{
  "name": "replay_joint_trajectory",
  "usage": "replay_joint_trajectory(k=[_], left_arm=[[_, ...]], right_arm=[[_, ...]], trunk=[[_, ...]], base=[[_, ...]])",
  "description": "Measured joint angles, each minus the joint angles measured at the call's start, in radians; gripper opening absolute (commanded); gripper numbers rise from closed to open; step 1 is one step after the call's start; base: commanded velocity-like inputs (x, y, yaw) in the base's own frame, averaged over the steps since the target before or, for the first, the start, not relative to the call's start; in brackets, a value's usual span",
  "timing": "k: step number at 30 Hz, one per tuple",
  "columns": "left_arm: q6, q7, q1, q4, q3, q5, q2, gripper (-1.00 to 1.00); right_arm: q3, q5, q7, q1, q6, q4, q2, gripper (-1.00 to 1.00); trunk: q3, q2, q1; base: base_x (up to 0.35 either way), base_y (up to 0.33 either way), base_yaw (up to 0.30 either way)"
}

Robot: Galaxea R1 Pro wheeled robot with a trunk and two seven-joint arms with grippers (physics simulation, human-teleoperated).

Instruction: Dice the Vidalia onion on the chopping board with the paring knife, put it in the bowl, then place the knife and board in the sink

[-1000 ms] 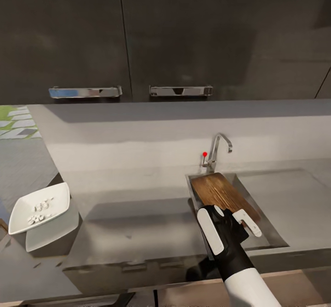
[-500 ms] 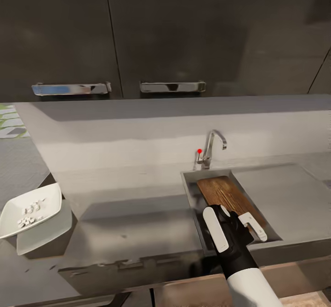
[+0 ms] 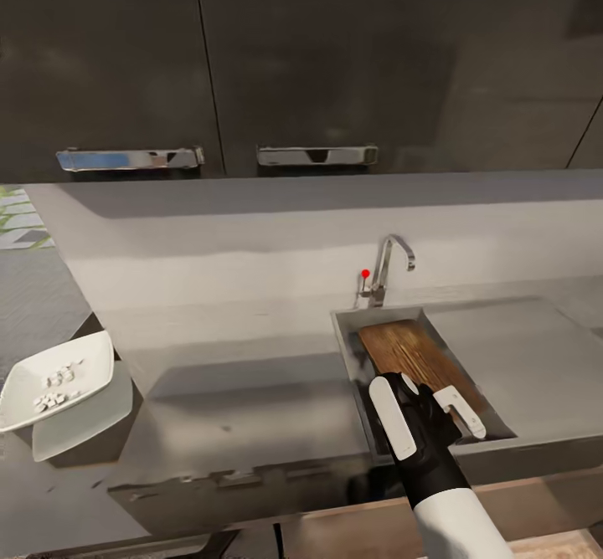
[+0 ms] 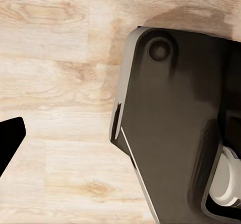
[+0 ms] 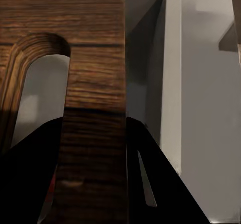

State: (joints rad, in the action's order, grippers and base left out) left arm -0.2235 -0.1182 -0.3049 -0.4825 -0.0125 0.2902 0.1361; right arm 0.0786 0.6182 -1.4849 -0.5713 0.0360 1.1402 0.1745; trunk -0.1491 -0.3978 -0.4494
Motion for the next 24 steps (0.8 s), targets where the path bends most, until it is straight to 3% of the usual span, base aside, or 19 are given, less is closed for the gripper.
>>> replay_joint_trajectory(k=[8, 24], left_arm=[[0.000, -0.001, 0.000, 0.005, 0.000, 0.000, 0.000, 1.00], [0.000, 0.000, 0.000, 0.005, 0.000, 0.000, 0.000, 1.00]], right_arm=[[0.001, 0.000, 0.001, 0.000, 0.000, -0.001, 0.000, -1.00], [0.000, 0.000, 0.001, 0.000, 0.000, -0.001, 0.000, -1.00]], trunk=[[-0.011, 0.000, 0.000], [-0.013, 0.000, 0.000]], base=[[0.065, -0.061, 0.099], [0.054, -0.090, 0.005]])
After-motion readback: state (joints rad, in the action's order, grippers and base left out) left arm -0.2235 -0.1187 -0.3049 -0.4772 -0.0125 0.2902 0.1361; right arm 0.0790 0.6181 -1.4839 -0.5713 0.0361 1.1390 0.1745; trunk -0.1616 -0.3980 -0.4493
